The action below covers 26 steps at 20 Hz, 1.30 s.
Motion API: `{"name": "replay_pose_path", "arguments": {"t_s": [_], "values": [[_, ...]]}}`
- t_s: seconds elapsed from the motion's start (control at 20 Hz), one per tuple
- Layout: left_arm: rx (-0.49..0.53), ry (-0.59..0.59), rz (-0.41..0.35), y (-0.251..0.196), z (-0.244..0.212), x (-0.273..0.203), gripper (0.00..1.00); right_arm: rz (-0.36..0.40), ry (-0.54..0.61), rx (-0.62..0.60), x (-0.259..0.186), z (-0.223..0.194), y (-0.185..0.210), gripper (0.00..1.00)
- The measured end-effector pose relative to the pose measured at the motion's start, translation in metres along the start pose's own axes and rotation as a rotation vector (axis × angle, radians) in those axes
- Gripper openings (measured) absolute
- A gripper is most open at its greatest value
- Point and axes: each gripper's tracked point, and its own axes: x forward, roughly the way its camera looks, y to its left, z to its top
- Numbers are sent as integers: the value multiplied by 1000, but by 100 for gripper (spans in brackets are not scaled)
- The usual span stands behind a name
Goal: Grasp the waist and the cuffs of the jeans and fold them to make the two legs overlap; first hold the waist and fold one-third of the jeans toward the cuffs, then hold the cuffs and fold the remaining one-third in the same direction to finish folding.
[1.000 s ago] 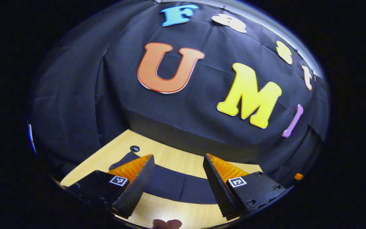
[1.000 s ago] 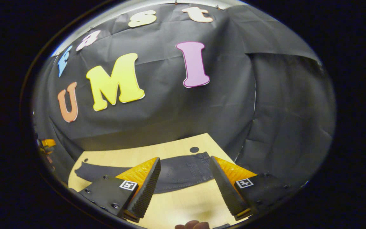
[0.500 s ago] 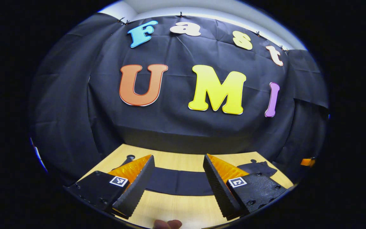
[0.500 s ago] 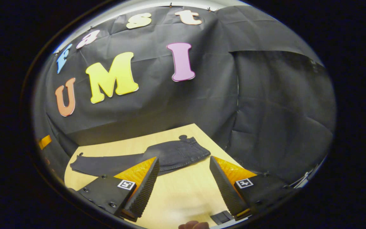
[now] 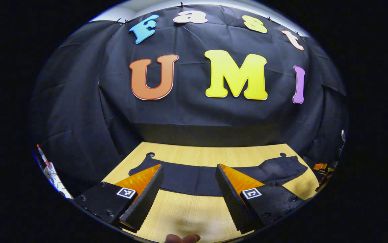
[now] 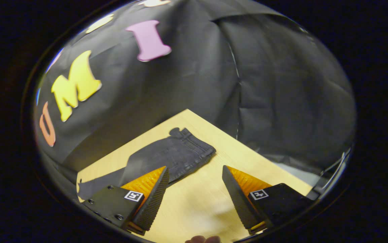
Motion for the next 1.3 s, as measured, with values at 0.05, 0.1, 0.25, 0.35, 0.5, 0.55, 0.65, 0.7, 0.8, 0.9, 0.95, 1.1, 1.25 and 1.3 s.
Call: {"name": "replay_pose_path", "arguments": {"t_s": [0.05,0.1,0.25,0.35,0.5,0.55,0.65,0.7,0.8,0.9,0.95,1.1,1.25,1.3], "values": [[10,14,6,-1,-2,-1,99,-13,18,45,19,-2,-2,98],[19,17,14,0,-3,-2,99,-25,22,65,38,-1,-5,98],[35,44,59,8,-11,-2,99,-46,36,54,75,-1,-5,98],[30,63,77,10,-15,-1,99,-54,49,86,94,-2,-3,98],[23,83,94,11,-19,1,99,-77,58,121,116,2,-3,98],[20,90,101,13,-21,1,99,-75,61,135,121,3,1,98],[12,95,113,18,-22,0,100,-85,47,116,130,5,3,93],[11,94,120,21,-22,0,99,-88,43,99,131,5,6,93],[4,99,129,24,-23,-1,99,-106,30,57,135,5,8,98],[-11,105,138,28,-27,-1,99,-112,27,13,135,5,8,92],[-20,109,140,30,-28,0,99,-125,32,1,135,4,7,81],[-39,115,149,35,-31,-2,100,-115,59,-7,130,8,11,49],[-47,116,152,38,-32,-3,100,-116,27,-24,111,25,18,18],[-51,112,154,39,-33,-2,99,-110,20,-51,108,29,24,7]]}}
